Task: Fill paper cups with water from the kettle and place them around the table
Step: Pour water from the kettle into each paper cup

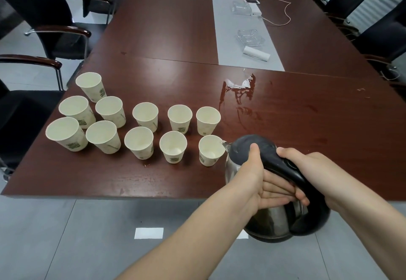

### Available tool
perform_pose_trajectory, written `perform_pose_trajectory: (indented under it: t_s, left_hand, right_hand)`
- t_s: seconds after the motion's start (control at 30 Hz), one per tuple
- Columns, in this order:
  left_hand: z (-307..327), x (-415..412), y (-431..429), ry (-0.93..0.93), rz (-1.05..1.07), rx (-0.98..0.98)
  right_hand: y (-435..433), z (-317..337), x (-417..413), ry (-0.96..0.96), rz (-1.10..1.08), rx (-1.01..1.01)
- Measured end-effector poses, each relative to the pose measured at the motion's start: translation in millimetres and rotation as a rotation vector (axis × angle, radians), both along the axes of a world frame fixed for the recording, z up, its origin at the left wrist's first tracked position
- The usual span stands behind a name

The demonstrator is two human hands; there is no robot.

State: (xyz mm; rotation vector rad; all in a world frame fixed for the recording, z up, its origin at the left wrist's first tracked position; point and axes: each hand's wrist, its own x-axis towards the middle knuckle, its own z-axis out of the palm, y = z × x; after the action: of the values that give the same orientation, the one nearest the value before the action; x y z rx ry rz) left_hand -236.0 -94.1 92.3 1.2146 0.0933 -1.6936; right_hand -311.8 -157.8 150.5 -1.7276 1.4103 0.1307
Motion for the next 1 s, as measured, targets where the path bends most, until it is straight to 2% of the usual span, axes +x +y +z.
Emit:
perform_pose_trajectory:
  t_s: [1.0]
  left_hand:
    - [-0.8, -5.7, 2.5, 0.044, 0.015, 0.002]
  right_hand:
    - [-0.3, 4.6, 1.7, 0.078, 0.052, -0.022]
